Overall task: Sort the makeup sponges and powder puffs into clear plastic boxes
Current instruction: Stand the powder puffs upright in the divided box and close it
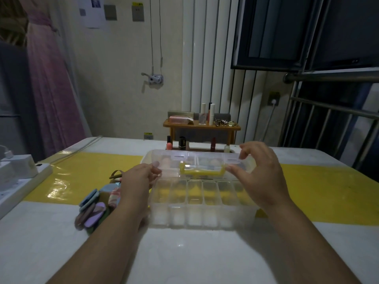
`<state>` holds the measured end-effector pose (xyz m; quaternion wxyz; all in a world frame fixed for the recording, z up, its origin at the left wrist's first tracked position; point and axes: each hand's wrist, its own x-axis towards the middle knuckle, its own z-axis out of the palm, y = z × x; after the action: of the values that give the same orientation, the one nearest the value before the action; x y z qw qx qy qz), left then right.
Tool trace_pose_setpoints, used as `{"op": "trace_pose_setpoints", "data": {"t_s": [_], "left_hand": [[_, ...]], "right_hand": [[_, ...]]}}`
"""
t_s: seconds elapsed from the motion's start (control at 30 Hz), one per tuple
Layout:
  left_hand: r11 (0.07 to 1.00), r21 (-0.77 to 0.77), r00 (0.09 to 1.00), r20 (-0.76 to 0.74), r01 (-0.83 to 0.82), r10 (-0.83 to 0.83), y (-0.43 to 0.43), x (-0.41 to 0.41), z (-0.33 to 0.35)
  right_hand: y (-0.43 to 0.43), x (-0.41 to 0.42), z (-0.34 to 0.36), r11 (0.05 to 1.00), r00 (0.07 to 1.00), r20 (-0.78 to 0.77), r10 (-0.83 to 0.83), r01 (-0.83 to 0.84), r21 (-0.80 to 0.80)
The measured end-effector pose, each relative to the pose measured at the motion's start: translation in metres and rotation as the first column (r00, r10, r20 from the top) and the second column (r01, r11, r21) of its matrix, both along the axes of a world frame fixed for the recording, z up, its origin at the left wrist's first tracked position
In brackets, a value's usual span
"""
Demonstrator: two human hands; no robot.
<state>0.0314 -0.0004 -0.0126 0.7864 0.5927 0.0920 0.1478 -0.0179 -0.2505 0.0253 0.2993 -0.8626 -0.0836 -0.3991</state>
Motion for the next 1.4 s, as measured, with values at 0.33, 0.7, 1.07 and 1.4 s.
{"op": "trace_pose_setpoints", "data": {"t_s": [0.33, 0.7, 1.07, 1.4], "left_hand": [[0.945, 0.325, 0.999, 0.008, 0.043, -0.048, 0.001, -0.009, 0.002], [0.937, 0.326, 0.989, -0.118, 0.121, -0.087, 0.002, -0.004, 0.002], [0.897, 0.428, 0.988, -0.15, 0.109, -0.049, 0.003, -0.01, 0.007], [0.72, 0.691, 0.998, -0.068, 0.059, -0.017, 0.021, -0.007, 0.027]], "right_hand": [[0.006, 0.008, -0.011, 0.989, 0.954, -0.298, 0.006, -0.049, -0.138], [0.016, 0.003, -0.01, 0.978, 0.835, -0.549, -0.043, -0.076, -0.192], [0.022, -0.003, -0.004, 0.96, 0.817, -0.572, -0.067, -0.104, -0.261], [0.069, 0.006, 0.007, 0.951, 0.8, -0.595, 0.079, -0.24, -0.195]]}}
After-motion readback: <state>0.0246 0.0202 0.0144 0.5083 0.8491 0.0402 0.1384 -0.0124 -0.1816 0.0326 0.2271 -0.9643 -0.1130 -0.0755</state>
